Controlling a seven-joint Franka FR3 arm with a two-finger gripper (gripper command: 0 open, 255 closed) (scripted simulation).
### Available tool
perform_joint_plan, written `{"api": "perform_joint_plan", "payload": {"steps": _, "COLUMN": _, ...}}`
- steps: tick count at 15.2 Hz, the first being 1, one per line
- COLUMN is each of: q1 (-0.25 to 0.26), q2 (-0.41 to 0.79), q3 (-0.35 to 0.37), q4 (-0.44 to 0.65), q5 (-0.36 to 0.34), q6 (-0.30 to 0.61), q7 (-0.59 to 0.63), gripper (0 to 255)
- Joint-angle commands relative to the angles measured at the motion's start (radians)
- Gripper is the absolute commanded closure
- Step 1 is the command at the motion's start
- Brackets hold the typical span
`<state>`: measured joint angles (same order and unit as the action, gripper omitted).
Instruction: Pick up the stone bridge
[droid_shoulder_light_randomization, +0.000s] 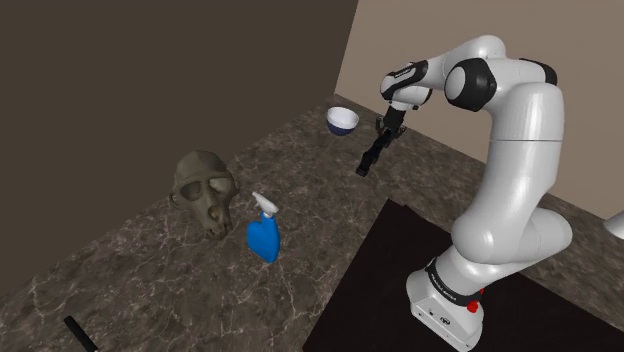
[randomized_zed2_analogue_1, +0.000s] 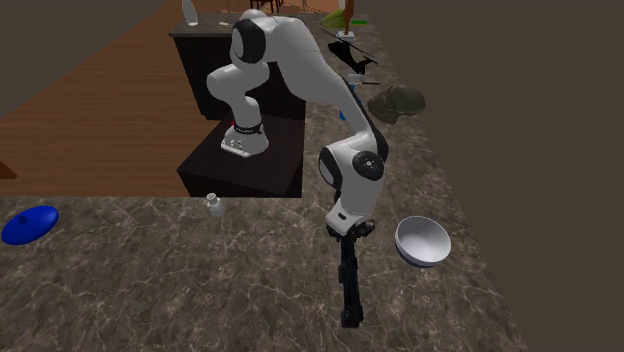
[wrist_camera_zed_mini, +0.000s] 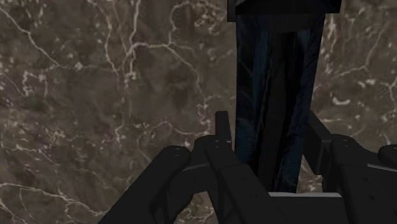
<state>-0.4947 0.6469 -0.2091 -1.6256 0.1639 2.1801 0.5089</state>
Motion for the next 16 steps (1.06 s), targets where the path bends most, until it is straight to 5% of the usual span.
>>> {"api": "perform_joint_plan", "payload": {"steps": 1, "q1": 0.001, "q2": -0.011, "q3": -0.002, "q4": 0.002, "q5": -0.003, "q6": -0.013, "q7": 0.002, "gripper": 255}}
{"api": "perform_joint_plan", "payload": {"steps": 16, "q1": 0.009, "q2": -0.103, "q3": -0.017, "q4": 0.041, "q5": -0.026, "q6": -0.143, "q7": 0.016, "gripper": 255}}
